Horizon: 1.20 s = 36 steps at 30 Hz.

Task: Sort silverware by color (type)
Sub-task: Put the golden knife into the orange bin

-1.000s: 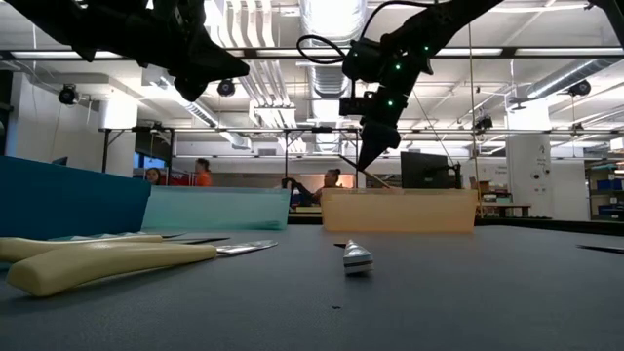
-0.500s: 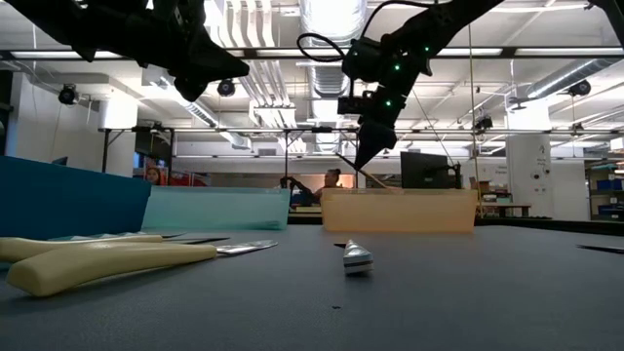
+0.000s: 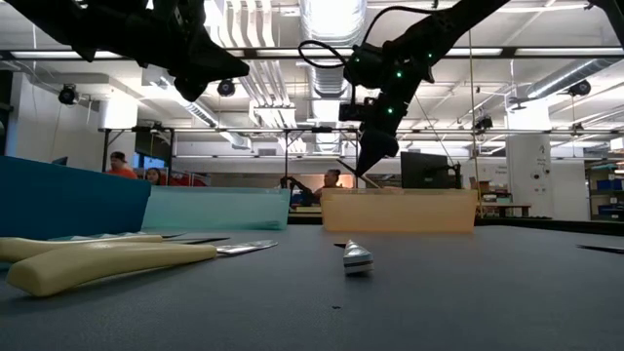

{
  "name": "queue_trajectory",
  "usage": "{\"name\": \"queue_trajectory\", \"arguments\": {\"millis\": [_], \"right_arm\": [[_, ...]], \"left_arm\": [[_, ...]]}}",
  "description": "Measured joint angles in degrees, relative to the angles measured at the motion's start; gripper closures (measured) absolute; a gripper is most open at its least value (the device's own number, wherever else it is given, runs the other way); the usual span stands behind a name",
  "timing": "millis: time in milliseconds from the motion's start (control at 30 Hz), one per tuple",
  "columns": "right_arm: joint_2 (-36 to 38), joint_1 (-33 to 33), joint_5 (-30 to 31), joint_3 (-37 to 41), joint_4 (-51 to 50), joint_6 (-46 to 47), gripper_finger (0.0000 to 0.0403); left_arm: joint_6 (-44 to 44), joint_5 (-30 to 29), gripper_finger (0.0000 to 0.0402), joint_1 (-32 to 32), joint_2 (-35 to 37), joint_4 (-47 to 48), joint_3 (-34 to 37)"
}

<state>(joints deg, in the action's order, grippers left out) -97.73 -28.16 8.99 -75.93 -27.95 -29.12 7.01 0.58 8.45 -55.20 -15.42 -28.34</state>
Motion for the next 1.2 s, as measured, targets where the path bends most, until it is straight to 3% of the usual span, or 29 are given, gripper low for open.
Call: {"name": "queue_trajectory", "arguments": {"millis": [1200], "right_arm": [[0.0,-0.01,-0.02,1.26,1.82,0.72,0.039]], "left_arm": [[-0.02,0.0,0.0401,0.02,-0.02,-0.02,0.19]]}}
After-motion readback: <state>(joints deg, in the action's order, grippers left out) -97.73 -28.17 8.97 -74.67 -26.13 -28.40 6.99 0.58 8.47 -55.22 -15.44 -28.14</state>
